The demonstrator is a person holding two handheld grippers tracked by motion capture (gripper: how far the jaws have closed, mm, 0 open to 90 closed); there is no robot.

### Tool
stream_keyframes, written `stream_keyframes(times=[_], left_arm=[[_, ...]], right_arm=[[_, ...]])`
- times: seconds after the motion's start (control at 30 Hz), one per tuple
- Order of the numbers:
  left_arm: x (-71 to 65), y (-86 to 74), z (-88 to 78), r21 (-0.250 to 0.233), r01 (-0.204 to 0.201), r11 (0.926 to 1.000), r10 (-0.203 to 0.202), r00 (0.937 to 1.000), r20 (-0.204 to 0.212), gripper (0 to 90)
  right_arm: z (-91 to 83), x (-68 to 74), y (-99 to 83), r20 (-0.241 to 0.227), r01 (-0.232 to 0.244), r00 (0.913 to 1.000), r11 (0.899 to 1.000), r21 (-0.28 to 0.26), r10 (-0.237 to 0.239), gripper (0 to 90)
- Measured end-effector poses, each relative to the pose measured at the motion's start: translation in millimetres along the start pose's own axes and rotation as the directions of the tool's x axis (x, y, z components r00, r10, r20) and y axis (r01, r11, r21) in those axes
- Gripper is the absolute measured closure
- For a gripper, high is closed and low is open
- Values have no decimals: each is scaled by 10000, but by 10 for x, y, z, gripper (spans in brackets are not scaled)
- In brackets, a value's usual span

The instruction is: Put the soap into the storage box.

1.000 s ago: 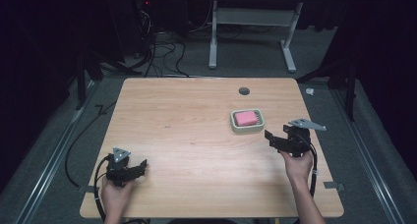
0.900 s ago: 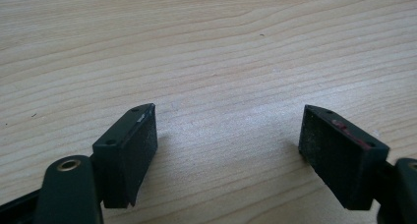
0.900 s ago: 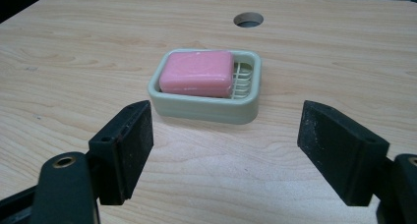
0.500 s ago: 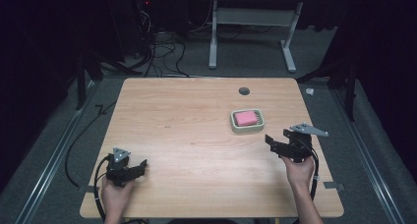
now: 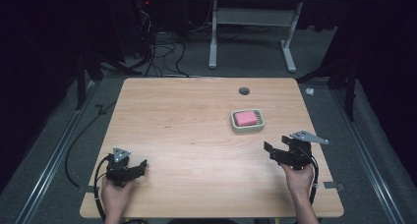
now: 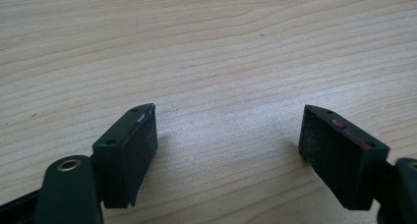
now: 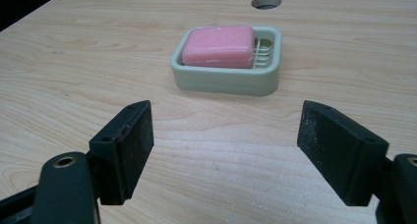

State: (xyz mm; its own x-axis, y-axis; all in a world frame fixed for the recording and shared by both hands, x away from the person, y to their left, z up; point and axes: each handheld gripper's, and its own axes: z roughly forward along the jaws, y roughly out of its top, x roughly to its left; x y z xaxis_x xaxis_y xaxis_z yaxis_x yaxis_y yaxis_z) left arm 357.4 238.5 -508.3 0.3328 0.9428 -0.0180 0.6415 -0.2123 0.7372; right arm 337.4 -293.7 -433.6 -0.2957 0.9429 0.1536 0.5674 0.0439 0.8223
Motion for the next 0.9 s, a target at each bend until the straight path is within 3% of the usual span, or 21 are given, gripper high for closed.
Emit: stream_keyframes(times=[0.9], left_arm=[[0, 0, 0, 0, -1, 10000, 1, 10000, -1, 229]], right_arm=[[46, 50, -239, -204, -164, 9996, 9993, 326, 171, 226]])
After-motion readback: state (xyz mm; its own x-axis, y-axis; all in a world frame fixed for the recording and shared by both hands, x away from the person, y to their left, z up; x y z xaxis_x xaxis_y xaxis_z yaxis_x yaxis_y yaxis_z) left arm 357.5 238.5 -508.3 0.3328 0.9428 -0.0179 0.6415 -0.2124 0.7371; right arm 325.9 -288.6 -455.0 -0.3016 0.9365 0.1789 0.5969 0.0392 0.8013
